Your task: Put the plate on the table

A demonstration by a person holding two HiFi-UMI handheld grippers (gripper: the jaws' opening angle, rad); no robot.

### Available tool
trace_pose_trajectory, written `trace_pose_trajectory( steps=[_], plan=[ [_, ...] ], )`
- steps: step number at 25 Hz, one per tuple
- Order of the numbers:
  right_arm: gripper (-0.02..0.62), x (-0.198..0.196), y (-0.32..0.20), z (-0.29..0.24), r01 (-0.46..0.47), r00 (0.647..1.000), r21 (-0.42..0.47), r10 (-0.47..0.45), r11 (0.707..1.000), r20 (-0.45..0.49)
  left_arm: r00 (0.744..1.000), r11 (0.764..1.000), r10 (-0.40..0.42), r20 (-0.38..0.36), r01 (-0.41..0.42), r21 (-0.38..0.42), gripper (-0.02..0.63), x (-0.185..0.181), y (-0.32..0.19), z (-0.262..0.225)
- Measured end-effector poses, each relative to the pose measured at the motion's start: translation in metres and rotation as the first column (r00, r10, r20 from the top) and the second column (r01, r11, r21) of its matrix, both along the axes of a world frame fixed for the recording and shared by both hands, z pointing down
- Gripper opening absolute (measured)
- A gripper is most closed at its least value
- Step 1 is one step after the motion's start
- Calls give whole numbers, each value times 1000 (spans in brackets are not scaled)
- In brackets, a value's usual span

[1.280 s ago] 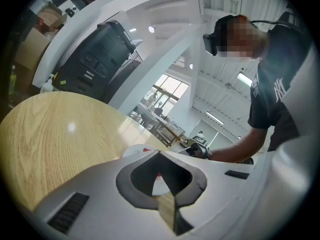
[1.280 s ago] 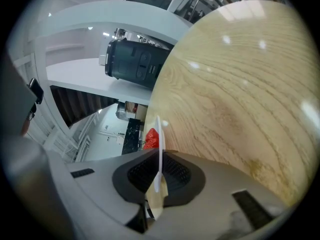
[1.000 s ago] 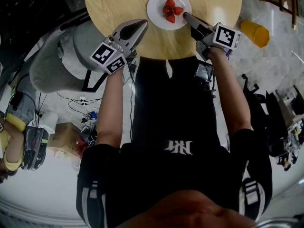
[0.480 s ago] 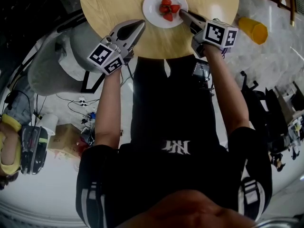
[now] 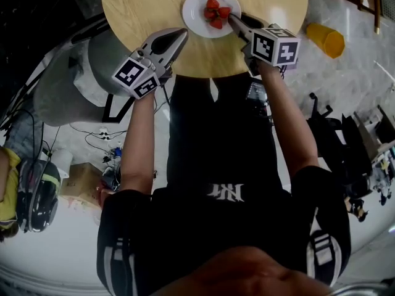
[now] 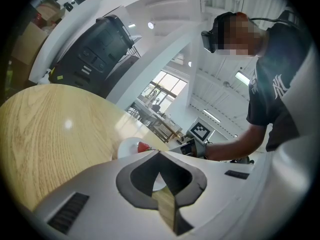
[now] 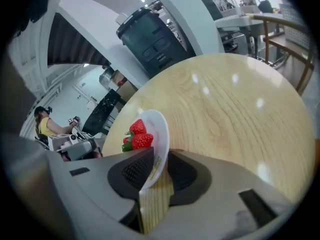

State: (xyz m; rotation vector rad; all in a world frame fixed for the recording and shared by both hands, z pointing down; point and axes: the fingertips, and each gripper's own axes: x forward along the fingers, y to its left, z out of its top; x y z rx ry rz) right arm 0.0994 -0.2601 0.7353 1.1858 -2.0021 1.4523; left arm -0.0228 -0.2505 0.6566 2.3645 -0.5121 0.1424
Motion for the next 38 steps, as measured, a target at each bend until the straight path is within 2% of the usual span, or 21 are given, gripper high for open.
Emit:
trace_pose_trajectory(
  steps=[9,16,24,26,27,30,32,34,35,36,37,38],
  plan=[
    [114,2,-6,1,43,986,68,-31,997,-164,1000,1000,13,0,-13,-8,7,-3,3,2],
    [123,2,-9,1,121,955,119,-83,986,-284,1000,1000,18,5,-18,-12,7,-9,5,5],
    [129,6,-17,-6,102,958,183,-46,978,-284,1000,1000,28,-4,-28,-1,6,-11,5,8],
    [107,5,-24,-16,109,960,236,-40,966,-278,1000,1000,16,-11,-15,6,7,-13,1,6],
    [67,4,-27,-24,126,959,270,-47,955,-280,1000,1000,6,-18,-6,10,7,-14,-1,2],
    [3,-3,-18,-65,213,953,366,-110,906,-283,999,1000,-4,-53,5,28,6,-17,0,-24],
    [3,-10,2,-102,260,956,431,-166,864,-244,997,999,17,-81,-13,43,7,-15,13,-51],
    [2,-18,7,-144,255,967,524,-214,813,-139,992,996,44,-114,-35,85,6,-11,15,-78],
    [2,-24,3,-167,217,970,567,-242,794,-32,990,992,58,-132,-43,117,8,-8,10,-91],
    [2,-32,0,-192,153,956,595,-271,789,112,986,987,74,-148,-52,151,6,-7,4,-105],
    [2,-39,0,-215,80,922,606,-291,791,257,983,981,91,-158,-62,181,6,-6,1,-118],
    [2,-43,1,-233,18,884,612,-298,791,359,981,976,108,-162,-73,207,6,-6,1,-131]
  ],
)
